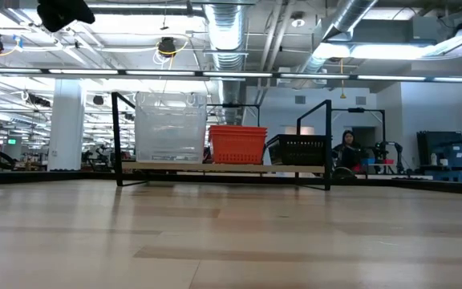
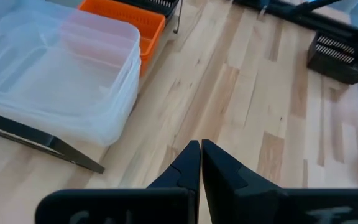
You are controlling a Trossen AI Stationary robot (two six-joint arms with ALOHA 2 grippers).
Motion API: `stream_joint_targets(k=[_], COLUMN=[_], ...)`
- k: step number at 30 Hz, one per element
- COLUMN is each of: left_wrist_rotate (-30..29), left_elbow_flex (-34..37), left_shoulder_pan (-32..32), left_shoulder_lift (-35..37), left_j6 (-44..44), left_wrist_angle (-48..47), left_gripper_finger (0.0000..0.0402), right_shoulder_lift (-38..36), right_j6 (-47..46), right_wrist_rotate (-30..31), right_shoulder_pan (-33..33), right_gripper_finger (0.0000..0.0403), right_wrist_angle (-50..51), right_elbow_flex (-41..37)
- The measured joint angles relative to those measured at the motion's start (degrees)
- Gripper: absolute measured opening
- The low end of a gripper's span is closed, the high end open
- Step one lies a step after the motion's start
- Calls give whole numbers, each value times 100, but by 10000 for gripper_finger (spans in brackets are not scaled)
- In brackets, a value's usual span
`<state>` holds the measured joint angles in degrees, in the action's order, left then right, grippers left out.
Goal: Stack baskets on shelf by color
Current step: Stack the black bin on top of the black bin on the shelf
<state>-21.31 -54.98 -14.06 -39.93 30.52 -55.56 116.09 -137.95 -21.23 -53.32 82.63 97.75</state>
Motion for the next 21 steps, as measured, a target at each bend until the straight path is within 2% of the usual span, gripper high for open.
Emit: stream_joint_targets(k=[12,21], left_wrist_rotate=[149,307], left_elbow_flex=[0,0], left_shoulder_pan=[2,0], left_shoulder_lift=[-798,-1113], left_j6=[85,4], left_wrist_angle=[50,655], left_gripper_finger=[0,0], right_shoulder_lift=[-7,-128], right_j6=[-5,-9], right_wrist_rotate=[-100,-22], right_shoulder_pan=[19,212], right_gripper_finger=[170,170], right_wrist_angle=[-3080,-3328], right_elbow_flex=[-2173,-2401])
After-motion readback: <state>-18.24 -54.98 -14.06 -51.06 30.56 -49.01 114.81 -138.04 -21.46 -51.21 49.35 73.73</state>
